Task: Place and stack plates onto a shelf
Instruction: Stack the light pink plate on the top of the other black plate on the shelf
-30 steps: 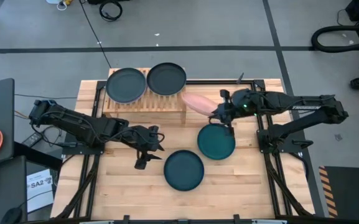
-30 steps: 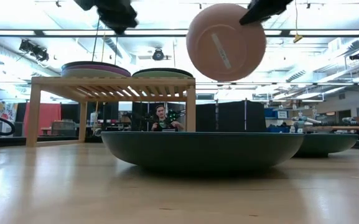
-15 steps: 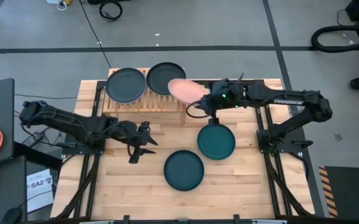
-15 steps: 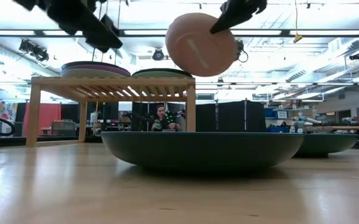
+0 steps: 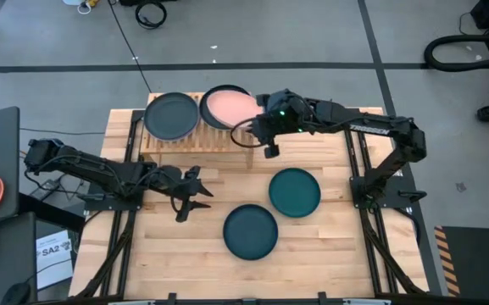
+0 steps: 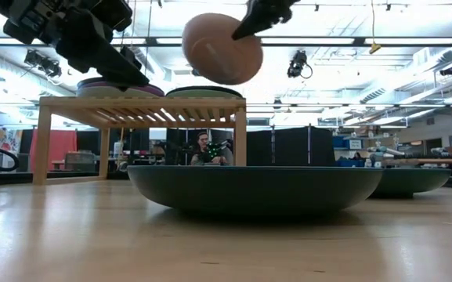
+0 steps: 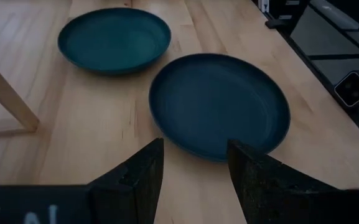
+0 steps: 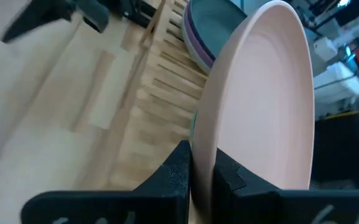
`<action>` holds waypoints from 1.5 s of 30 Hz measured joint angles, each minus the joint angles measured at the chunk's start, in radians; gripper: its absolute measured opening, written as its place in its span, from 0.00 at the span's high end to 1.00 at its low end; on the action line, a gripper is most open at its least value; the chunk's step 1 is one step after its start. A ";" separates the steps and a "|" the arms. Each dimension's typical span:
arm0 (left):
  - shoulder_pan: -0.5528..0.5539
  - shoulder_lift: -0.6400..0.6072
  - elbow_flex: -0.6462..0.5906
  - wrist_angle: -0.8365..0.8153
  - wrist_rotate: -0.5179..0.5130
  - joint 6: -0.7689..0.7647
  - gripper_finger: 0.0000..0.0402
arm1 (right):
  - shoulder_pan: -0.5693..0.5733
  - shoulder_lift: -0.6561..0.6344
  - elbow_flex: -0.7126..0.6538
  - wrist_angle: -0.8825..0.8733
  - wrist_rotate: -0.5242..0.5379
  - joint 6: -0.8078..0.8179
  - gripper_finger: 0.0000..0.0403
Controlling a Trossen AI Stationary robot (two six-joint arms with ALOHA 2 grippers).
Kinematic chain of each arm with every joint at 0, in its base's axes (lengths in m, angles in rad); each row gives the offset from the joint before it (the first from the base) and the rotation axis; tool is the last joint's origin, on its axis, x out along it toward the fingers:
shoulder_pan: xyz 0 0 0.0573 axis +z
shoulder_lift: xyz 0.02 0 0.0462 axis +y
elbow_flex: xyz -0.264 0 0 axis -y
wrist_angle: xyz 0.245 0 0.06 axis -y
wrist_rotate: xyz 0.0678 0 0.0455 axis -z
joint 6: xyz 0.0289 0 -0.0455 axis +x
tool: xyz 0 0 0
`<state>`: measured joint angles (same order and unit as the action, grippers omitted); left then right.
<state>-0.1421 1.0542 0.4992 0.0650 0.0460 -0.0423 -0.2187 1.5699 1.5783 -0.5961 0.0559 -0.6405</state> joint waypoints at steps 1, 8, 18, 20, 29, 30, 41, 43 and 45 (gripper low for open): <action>0.000 0.000 0.000 0.003 0.000 0.000 0.54 | -0.004 0.019 0.021 0.002 0.000 -0.028 0.92; -0.001 0.000 0.000 0.024 0.000 0.001 0.54 | -0.061 0.145 0.114 0.011 0.004 -0.163 0.92; -0.001 0.000 0.000 0.028 0.000 0.002 0.54 | -0.123 0.246 0.121 0.013 0.005 -0.196 0.92; -0.001 0.001 0.000 0.028 0.000 0.002 0.54 | -0.126 0.248 0.121 0.014 0.005 -0.197 0.92; -0.002 0.001 0.000 0.030 0.000 0.002 0.54 | -0.121 0.237 0.121 0.027 0.003 -0.190 0.92; -0.002 0.001 0.000 0.030 -0.001 0.002 0.54 | -0.121 0.237 0.121 0.026 0.003 -0.190 0.91; -0.002 0.001 0.000 0.029 -0.001 0.002 0.54 | -0.116 0.242 0.121 0.026 -0.058 -0.190 0.89; -0.002 0.001 0.000 0.029 0.000 0.002 0.54 | -0.116 0.242 0.121 0.026 -0.058 -0.190 0.89; -0.002 0.001 0.000 0.029 -0.001 0.003 0.54 | -0.116 0.242 0.121 0.031 -0.058 -0.189 0.89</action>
<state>-0.1436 1.0554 0.4992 0.0940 0.0452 -0.0395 -0.3347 1.8118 1.6989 -0.5653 -0.0017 -0.8298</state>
